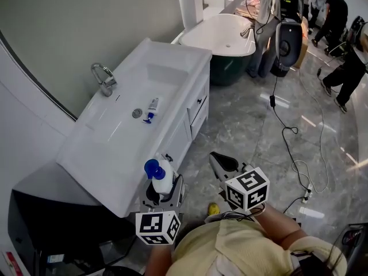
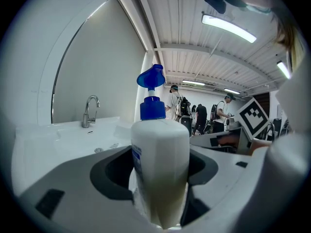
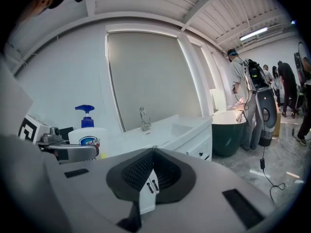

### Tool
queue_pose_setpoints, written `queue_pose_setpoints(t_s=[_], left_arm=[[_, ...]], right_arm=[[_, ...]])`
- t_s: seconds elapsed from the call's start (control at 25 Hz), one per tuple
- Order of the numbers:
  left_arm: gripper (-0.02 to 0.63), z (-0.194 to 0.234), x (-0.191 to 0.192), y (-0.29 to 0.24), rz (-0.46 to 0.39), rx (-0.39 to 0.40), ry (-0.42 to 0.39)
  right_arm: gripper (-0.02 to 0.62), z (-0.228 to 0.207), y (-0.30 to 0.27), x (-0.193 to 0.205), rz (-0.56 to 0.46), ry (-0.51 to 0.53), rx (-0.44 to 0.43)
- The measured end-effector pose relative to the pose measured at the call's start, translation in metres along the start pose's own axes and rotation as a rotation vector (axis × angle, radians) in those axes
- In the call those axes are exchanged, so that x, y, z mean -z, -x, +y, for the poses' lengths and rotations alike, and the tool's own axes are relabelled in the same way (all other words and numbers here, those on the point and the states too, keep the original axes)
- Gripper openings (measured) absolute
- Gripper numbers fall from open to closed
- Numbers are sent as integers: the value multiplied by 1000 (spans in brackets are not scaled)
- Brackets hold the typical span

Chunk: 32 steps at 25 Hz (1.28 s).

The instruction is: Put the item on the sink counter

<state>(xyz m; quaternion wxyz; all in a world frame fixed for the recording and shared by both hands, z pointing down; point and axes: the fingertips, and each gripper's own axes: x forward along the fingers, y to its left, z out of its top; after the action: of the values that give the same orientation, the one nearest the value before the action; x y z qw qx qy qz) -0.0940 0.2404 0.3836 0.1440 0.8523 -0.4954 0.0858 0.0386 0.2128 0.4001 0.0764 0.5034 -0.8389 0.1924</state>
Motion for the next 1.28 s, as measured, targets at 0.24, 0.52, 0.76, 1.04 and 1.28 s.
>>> queue_pose_setpoints(t_s=[0.24,0.52,0.76,1.04,1.28], left_arm=[[308,-9,1,-18,19,-12,-8],[308,-13,-9,-39,29,-8,-16],[308,-6,-13,-70,29,9,-17],[308,1,-23,-108,29,50,-12],[308,16,-35,-139,28,65,0]], right_arm=[[23,-20,-7,-2,4,-18,-20],[23,-38,-14,-10,5,-38,-25],[23,-57,-29,-14,2,-38,-4],[23,-78,-49,-29,-1,-34,22],[23,-90,-73,-41,9,-28,30]])
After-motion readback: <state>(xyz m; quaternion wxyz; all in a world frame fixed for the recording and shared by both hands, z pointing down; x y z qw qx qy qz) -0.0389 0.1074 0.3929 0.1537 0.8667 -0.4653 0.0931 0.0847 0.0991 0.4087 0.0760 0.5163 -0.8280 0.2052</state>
